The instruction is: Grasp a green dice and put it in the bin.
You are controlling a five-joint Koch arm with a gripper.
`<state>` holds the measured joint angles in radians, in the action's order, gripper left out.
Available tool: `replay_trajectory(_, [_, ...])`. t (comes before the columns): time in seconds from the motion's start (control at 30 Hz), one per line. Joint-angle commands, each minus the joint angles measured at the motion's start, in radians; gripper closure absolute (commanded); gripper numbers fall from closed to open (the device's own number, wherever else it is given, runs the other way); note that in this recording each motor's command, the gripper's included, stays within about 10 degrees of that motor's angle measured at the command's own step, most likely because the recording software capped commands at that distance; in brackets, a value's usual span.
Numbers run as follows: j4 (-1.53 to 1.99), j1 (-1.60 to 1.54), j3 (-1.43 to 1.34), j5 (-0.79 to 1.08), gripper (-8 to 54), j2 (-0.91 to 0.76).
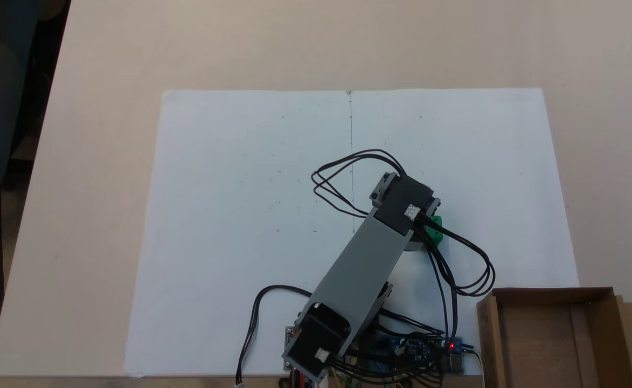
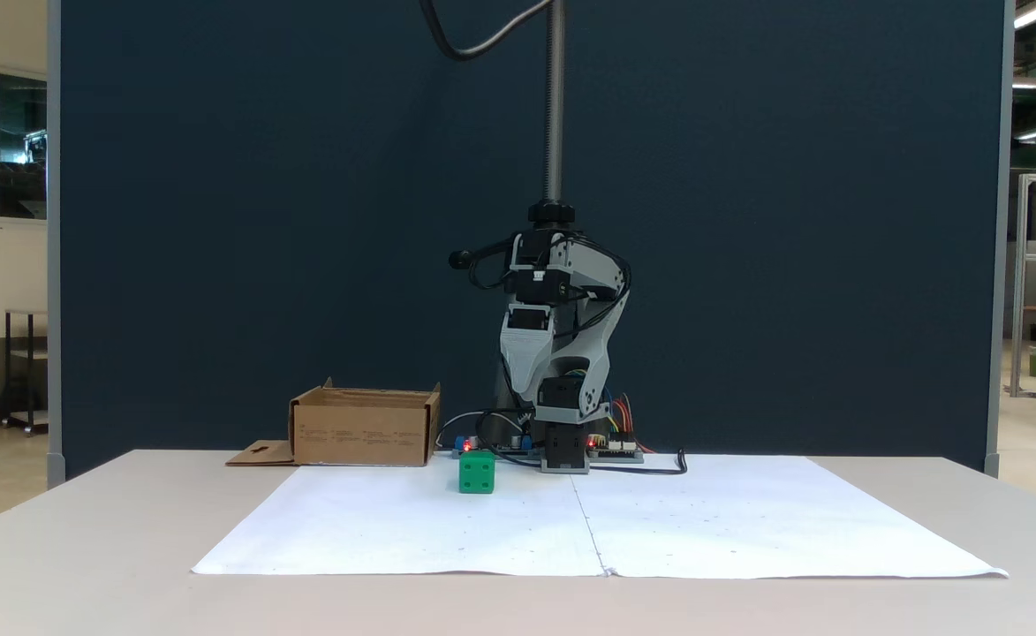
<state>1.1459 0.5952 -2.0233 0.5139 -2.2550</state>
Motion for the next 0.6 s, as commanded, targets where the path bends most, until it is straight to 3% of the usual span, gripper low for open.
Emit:
replay_trajectory(0.0, [0.037,0.046,0.067,0.13,0.1,-0.092])
replay_trajectory(0.1, [0.038,0.069,0.067,0.219,0.0,-0.067])
replay_trajectory(0.57, [-0.067,0.189,0.066,0.216,-0.4,0.209])
